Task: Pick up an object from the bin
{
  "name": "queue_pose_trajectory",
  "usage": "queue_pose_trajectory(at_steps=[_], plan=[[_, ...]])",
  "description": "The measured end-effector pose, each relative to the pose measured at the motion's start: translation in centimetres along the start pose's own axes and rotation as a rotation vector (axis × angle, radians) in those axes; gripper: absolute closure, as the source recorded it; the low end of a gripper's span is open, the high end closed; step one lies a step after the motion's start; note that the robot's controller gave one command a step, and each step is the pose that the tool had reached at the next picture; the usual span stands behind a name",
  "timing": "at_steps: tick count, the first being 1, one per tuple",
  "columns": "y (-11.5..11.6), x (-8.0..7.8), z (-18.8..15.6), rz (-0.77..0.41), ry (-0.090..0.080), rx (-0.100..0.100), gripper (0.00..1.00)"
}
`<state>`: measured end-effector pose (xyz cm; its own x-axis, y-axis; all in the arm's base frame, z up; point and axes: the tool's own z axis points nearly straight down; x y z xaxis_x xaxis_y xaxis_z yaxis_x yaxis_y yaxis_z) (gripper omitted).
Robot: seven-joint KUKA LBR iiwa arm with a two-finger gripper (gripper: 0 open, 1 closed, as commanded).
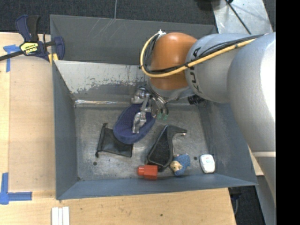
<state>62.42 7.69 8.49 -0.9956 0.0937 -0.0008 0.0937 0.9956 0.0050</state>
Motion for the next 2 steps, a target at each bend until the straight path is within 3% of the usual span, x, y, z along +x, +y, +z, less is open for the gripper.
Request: queue_pose_trajectory(at_steps=[1,2], plan=[[-0.5,2.0,-9.7,0.003,-0.01,0.003,1.0],[-0.8,2.0,-14.6,0.003,-0.008,0.003,1.0]])
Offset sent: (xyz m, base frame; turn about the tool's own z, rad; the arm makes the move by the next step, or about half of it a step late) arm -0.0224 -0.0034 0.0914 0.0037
